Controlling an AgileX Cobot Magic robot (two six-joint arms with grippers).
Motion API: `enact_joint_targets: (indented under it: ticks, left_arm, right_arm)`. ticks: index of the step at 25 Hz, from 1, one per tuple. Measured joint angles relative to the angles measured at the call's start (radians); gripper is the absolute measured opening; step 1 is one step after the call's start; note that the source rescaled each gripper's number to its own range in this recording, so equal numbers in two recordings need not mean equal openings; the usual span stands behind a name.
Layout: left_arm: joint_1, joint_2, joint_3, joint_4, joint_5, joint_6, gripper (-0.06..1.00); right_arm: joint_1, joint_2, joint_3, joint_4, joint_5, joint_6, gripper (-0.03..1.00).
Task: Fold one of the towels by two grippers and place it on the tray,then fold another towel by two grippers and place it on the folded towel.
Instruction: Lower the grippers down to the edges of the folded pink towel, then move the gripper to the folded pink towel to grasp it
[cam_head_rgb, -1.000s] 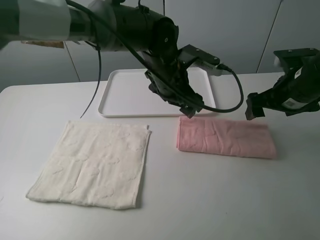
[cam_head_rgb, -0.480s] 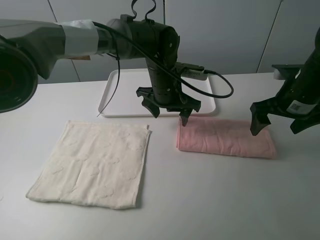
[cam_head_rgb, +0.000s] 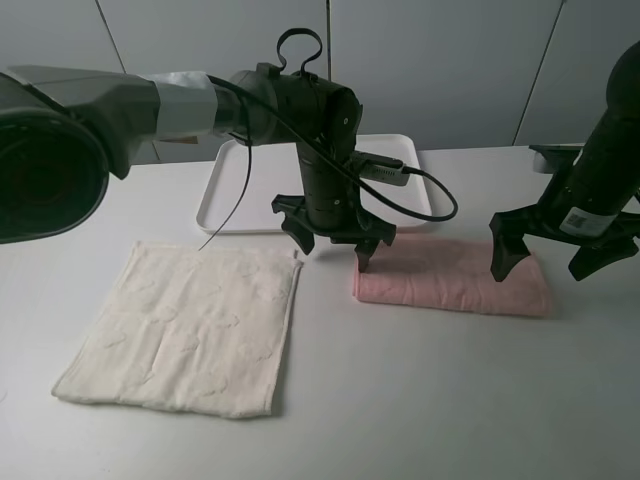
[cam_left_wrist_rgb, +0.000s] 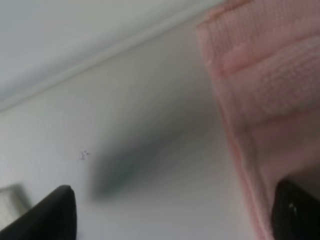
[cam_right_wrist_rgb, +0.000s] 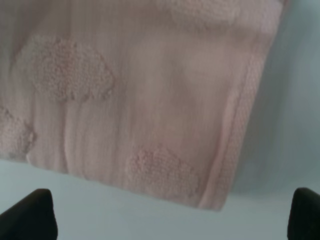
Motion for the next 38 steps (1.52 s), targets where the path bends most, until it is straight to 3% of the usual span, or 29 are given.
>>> enact_joint_targets:
  ticks: [10, 20, 27, 38]
  left_arm:
    - [0.0, 0.013, 0.0, 0.022, -0.016, 0.01, 0.85]
    - [0.0, 0.019, -0.008, 0.031, -0.014, 0.07, 0.96]
    - [0.0, 0.019, -0.009, 0.012, -0.022, 0.089, 0.98]
    - [0.0, 0.041, -0.042, -0.007, -0.019, 0.096, 0.98]
  right_arm:
    - [0.0, 0.001, -0.019, -0.024, 0.011, -0.008, 1.0]
    - [0.0, 0.071, -0.065, -0.03, 0.028, -0.008, 1.0]
    - [-0.005, 0.088, -0.139, -0.075, 0.036, -0.008, 1.0]
    - [-0.111, 0.113, -0.159, -0.055, 0.094, -0.002, 1.0]
